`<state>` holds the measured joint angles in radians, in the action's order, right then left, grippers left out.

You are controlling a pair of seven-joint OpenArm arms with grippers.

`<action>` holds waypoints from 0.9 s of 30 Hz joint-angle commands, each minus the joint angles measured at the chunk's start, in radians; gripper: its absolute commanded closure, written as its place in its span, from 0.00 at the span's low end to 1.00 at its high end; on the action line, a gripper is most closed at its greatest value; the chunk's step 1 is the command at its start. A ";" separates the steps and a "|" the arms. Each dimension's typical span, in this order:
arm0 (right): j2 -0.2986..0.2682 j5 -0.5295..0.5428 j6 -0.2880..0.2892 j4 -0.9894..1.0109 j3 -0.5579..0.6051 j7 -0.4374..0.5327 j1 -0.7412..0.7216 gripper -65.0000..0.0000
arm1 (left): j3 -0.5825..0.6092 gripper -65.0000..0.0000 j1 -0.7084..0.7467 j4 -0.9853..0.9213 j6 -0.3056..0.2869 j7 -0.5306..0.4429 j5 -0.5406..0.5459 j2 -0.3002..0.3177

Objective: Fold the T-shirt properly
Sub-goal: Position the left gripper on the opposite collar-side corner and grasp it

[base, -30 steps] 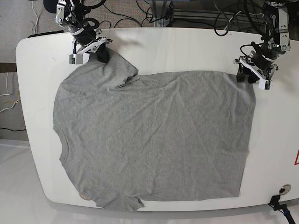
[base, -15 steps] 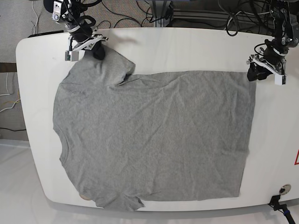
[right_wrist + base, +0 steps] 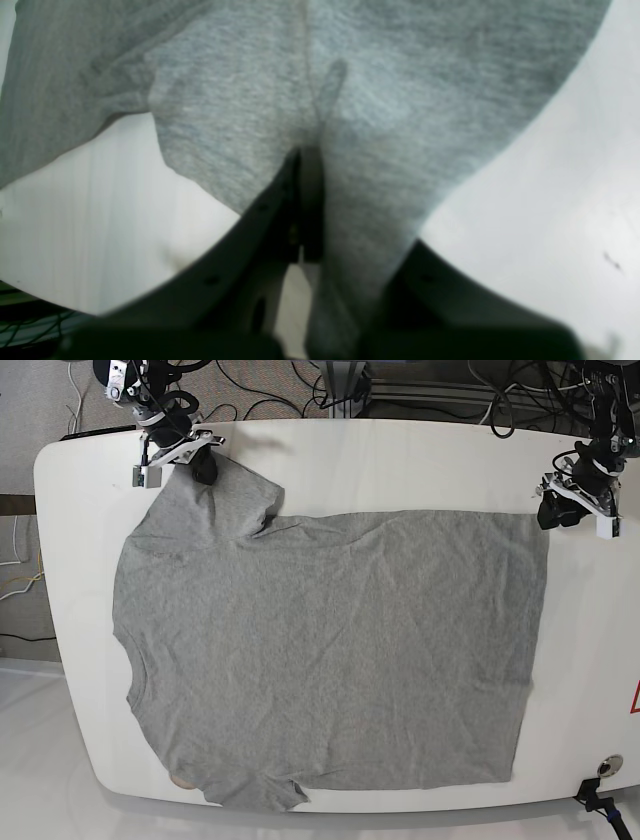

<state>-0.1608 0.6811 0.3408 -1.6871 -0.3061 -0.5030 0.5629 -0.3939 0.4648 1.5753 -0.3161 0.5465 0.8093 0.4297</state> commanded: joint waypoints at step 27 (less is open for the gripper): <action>-0.009 0.001 -0.003 -0.003 -0.002 -0.016 0.006 1.00 | 0.114 0.56 -0.043 -0.065 -0.009 0.018 0.028 0.002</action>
<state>-0.1608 0.6884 0.3416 -1.6855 -0.3058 -0.5034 0.5625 -0.2741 0.4229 1.5085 -0.3279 0.5655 0.8337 0.4240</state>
